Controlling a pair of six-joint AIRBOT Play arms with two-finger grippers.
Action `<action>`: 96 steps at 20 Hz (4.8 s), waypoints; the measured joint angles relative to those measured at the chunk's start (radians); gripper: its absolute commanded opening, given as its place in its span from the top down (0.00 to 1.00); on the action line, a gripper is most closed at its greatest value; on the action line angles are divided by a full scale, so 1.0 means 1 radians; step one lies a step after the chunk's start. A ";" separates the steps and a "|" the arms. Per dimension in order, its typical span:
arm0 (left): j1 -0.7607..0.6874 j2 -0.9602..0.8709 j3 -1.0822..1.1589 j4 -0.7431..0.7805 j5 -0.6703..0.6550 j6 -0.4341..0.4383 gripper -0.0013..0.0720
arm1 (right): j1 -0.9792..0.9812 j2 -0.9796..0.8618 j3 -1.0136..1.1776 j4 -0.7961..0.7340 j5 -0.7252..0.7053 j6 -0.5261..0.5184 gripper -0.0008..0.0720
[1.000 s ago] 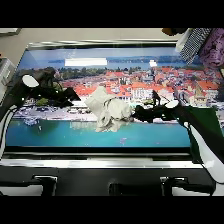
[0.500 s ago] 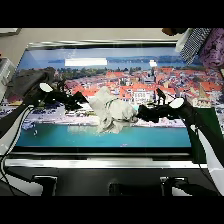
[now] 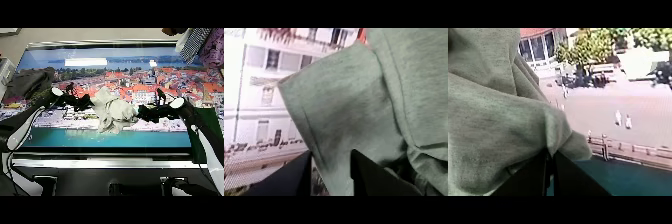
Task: Fold the clothes and pants, and hang the long-sleeved shirts on hangers.
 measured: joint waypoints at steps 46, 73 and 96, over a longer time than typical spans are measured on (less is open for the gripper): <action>0.032 0.463 -0.250 0.248 0.089 -0.005 0.96 | 0.001 -0.323 0.540 0.024 -0.068 0.086 0.85; 0.030 0.417 -0.265 0.250 0.080 -0.004 0.96 | -0.235 -0.201 0.147 0.024 0.132 -0.152 0.79; 0.383 1.157 0.066 0.356 -0.108 0.043 0.96 | -0.182 0.378 1.014 -0.630 0.203 0.282 0.94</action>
